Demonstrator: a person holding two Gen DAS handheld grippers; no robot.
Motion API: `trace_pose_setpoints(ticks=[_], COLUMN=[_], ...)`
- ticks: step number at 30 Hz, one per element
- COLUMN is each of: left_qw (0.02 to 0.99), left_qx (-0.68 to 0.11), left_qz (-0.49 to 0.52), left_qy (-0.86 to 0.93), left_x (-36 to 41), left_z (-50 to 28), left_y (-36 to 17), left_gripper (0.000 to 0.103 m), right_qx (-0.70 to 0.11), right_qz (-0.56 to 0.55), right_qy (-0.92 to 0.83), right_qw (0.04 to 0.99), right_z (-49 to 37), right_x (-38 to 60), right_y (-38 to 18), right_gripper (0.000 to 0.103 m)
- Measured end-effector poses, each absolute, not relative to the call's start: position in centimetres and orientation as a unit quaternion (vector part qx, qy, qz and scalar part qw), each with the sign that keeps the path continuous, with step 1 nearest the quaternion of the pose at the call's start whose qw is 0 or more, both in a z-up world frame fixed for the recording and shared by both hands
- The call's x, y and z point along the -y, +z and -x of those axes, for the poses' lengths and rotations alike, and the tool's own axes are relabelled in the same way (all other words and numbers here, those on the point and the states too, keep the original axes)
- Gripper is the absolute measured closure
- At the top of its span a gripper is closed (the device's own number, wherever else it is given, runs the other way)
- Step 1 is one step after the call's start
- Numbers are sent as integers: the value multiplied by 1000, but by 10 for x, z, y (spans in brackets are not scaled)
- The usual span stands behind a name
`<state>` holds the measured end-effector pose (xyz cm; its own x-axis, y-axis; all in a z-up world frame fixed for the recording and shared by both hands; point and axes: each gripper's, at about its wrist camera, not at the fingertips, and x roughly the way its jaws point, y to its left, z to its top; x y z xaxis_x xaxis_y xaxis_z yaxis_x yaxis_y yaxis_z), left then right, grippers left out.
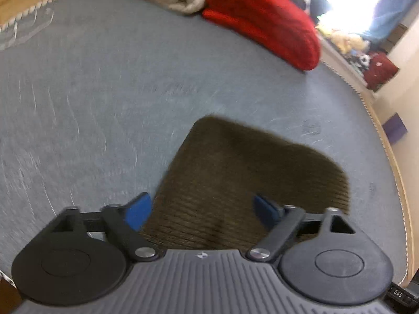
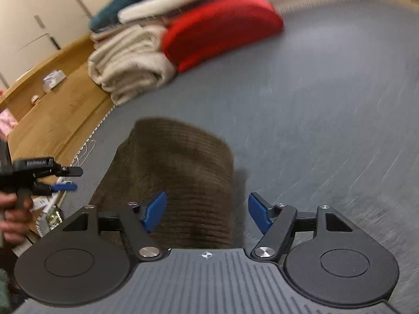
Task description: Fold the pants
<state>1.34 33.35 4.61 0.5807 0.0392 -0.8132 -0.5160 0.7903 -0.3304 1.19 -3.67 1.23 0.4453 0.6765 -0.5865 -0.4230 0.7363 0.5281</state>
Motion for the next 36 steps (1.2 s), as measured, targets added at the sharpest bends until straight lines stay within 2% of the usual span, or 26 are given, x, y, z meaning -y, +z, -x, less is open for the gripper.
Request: trace_pose_setpoints(ticks=[5, 7, 15, 17, 19, 22, 25, 26, 30, 36], left_qw=[820, 816, 807, 808, 812, 823, 825, 823, 825, 870], left_qx=[-469, -464, -469, -466, -458, -444, -421, -411, -382, -338], left_qz=[283, 310, 338, 342, 344, 335, 363, 382, 415, 352], left_qy=[169, 151, 119, 116, 113, 118, 103, 87, 25, -70], left_x=[-339, -344, -358, -360, -359, -348, -329, -323, -268, -179], left_z=[-33, -33, -53, -54, -49, -47, -41, -41, -58, -97], left_y=[-4, -18, -36, -33, -34, -25, -19, -20, -24, 5], left_gripper=[12, 7, 9, 17, 24, 37, 53, 56, 57, 57], right_qx=[-484, -505, -530, -526, -519, -498, -466, -456, -403, -352], right_qz=[-182, -179, -196, -192, -188, -176, -190, -192, -184, -114], right_qy=[323, 324, 337, 341, 342, 352, 353, 350, 322, 275], right_qw=[793, 779, 753, 755, 761, 773, 789, 796, 837, 887], right_z=[-25, -29, -43, -45, -47, -44, -45, -45, -52, -52], right_x=[7, -1, -20, -25, -31, -30, -15, -5, 46, 140], right_y=[-16, -27, -46, -47, -46, -29, -4, 3, 46, 86], right_gripper=[28, 25, 20, 27, 47, 64, 72, 72, 75, 76])
